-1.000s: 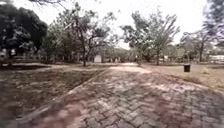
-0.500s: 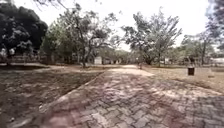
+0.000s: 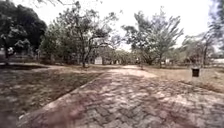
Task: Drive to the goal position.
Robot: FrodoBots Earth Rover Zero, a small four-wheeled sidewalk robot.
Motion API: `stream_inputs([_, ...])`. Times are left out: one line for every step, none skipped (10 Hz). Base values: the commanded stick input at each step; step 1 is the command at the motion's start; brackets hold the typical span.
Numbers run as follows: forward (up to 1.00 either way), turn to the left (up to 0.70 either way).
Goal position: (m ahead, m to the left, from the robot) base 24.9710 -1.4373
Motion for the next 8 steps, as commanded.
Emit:
stream_inputs([0.70, 0.00])
stream_inputs([0.70, 0.00])
stream_inputs([0.70, 0.00])
stream_inputs([0.70, 0.00])
stream_inputs([0.70, 0.00])
stream_inputs([0.70, 0.00])
stream_inputs([0.70, 0.00])
stream_inputs([0.70, 0.00])
